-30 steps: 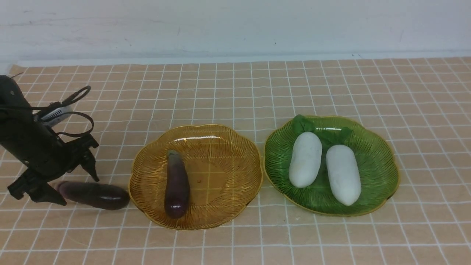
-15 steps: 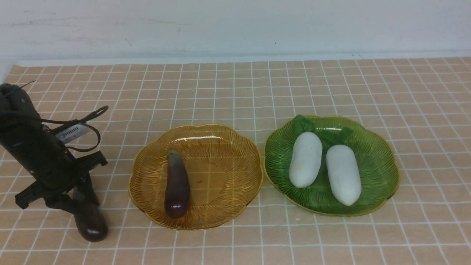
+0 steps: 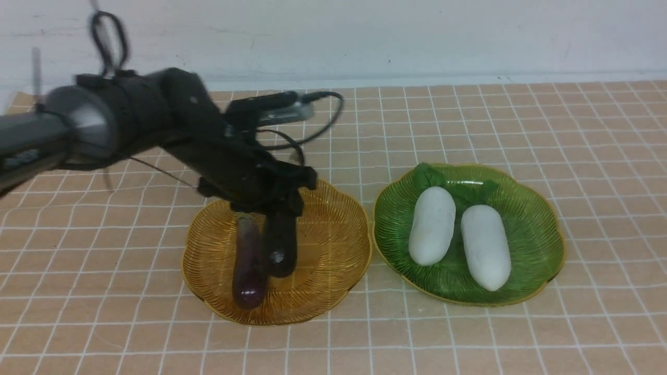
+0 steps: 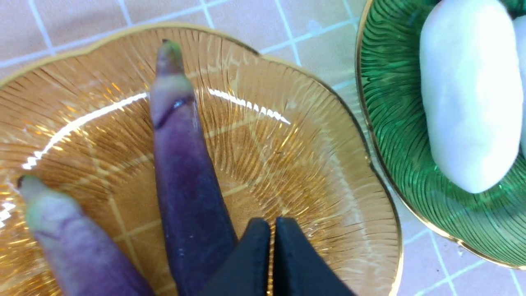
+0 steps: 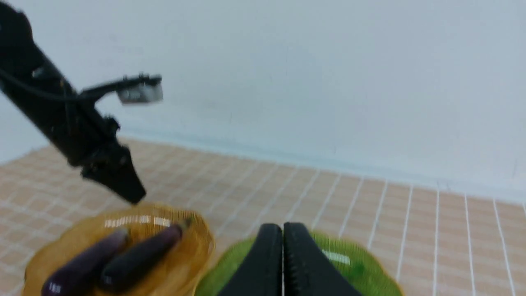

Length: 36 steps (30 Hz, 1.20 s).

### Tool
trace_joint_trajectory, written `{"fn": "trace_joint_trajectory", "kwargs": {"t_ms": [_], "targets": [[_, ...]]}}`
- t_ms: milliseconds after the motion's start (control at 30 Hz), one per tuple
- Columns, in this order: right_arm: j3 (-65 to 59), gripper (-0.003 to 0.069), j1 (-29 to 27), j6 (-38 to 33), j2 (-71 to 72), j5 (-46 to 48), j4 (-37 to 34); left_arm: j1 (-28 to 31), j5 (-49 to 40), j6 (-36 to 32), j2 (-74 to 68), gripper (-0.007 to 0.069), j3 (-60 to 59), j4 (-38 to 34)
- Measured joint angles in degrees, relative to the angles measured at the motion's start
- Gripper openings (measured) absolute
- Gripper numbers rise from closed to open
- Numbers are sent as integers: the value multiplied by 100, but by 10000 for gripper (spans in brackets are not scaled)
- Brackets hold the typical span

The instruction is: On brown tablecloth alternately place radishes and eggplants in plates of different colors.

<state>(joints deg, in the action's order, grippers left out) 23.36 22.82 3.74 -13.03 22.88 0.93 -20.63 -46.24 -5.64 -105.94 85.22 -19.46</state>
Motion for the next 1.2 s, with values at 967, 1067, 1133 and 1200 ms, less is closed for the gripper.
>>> {"fn": "trace_joint_trajectory", "kwargs": {"t_ms": [967,1067,1133,1200], "targets": [[-2399,0,-1442,-5,1179,-527,54,25,-1818,7,1608,-3,677,843],[-2495,0,-1874,-5,1353,-442,54,25,-2146,7,1954,-3,677,970],[-2495,0,-2011,-5,1360,-337,54,25,-2364,7,2165,-3,677,1115],[-2495,0,-2100,-5,1360,-165,54,25,-2499,7,2349,-3,677,1345]]}}
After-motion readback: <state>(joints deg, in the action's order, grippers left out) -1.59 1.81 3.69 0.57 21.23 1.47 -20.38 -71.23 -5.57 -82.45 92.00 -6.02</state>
